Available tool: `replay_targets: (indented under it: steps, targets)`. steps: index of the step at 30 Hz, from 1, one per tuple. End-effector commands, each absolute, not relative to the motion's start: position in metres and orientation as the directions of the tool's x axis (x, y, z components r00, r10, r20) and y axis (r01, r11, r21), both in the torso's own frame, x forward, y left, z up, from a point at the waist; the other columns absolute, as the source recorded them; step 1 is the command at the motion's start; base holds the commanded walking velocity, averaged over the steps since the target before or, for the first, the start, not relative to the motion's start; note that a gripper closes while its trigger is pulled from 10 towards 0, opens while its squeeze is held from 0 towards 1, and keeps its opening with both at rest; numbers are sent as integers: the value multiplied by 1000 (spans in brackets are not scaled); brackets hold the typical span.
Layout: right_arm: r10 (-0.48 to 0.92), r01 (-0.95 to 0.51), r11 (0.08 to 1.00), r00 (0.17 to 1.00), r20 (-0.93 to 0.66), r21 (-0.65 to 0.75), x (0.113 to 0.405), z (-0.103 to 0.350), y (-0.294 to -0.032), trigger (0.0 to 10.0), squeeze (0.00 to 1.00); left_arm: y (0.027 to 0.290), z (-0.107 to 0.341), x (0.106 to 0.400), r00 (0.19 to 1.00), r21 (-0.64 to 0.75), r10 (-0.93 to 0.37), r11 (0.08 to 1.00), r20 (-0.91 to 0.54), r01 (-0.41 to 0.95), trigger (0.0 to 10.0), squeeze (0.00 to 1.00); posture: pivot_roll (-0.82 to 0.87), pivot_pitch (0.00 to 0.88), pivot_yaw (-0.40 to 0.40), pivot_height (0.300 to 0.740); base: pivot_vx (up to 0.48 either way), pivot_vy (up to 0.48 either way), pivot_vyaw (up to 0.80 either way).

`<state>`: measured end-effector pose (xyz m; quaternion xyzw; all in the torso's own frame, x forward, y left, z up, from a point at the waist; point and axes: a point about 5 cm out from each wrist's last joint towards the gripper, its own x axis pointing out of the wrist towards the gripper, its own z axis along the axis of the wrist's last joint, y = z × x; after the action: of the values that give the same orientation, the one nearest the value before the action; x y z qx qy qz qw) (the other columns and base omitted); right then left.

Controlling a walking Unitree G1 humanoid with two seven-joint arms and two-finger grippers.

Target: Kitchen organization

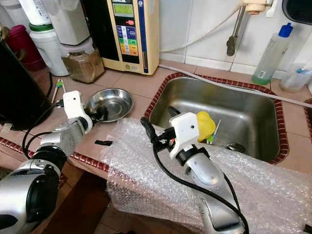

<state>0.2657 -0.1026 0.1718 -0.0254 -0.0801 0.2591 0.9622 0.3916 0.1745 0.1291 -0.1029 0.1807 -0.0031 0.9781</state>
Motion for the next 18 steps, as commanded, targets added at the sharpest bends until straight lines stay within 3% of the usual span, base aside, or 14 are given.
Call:
replay_targets:
  steps: [1,18]
  targets:
    - [524,-514,852,841,138,-101,263,173,-99,10000,0,178,128,391,928,-177,-47,984,-370,-21,0,0,-75,47,86,740,0,0,0]
    - [536,-520,841,838,101,-148,267,170,-103,10000,0,182,129,391,938,-171,-65,985,-342,6,0,0,-75,47,81,740,0,0,0]
